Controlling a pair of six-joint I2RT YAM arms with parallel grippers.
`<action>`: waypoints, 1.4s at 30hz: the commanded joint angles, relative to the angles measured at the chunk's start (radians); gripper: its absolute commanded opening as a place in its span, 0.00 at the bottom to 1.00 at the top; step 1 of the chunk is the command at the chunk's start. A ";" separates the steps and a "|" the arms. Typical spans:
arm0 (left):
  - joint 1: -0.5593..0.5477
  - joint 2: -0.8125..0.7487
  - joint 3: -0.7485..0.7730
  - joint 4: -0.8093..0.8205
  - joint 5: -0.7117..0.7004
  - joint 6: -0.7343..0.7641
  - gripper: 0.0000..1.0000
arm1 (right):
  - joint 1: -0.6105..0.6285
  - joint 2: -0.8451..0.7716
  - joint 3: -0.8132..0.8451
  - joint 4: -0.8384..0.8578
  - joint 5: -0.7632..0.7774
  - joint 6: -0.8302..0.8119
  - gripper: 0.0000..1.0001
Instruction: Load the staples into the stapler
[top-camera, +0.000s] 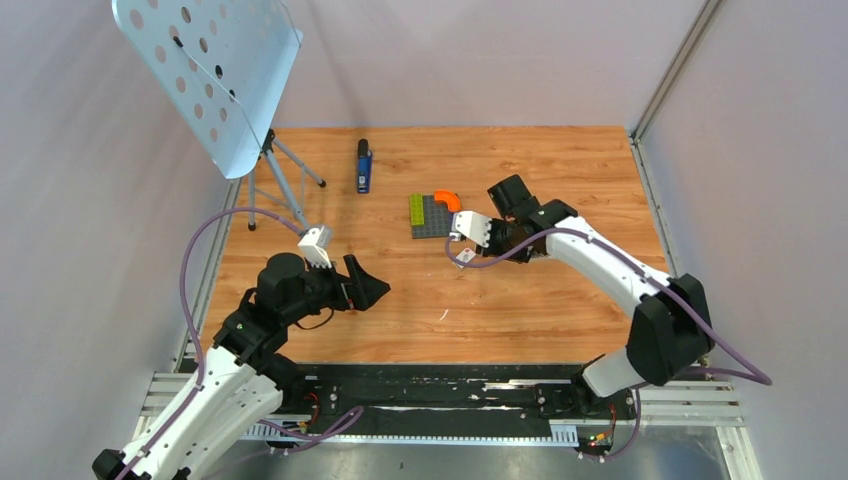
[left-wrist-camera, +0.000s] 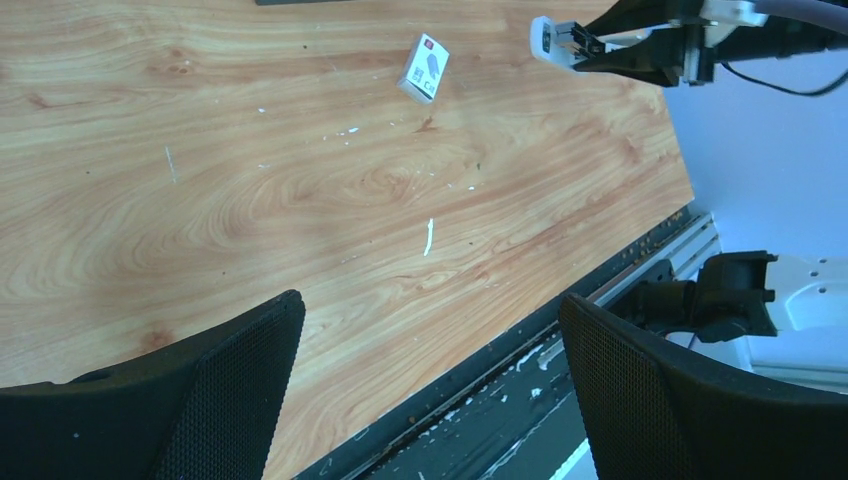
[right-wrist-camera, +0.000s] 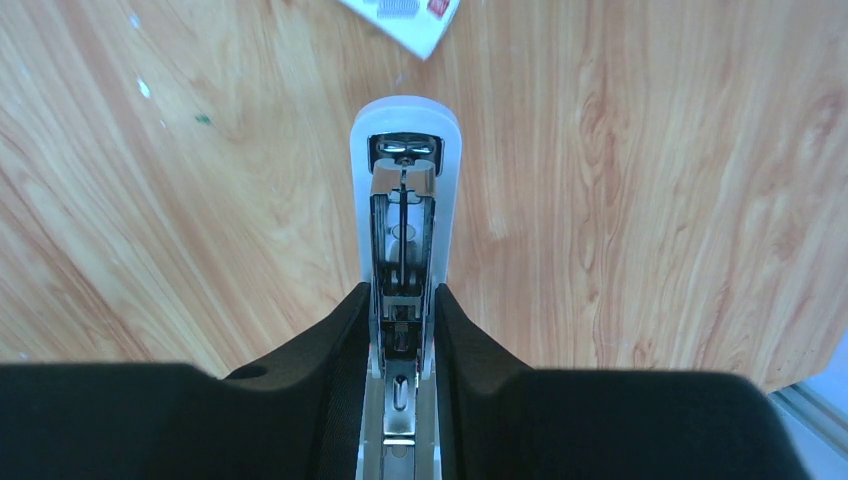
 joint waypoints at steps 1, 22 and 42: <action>0.001 -0.006 0.023 -0.006 -0.008 0.038 1.00 | -0.058 0.092 0.051 -0.138 0.003 -0.145 0.02; 0.001 0.049 0.028 0.002 -0.022 0.086 1.00 | -0.104 0.356 0.094 -0.189 0.079 -0.273 0.15; 0.002 0.214 0.172 -0.060 -0.119 0.186 0.97 | -0.054 0.030 0.126 -0.146 0.001 -0.094 0.57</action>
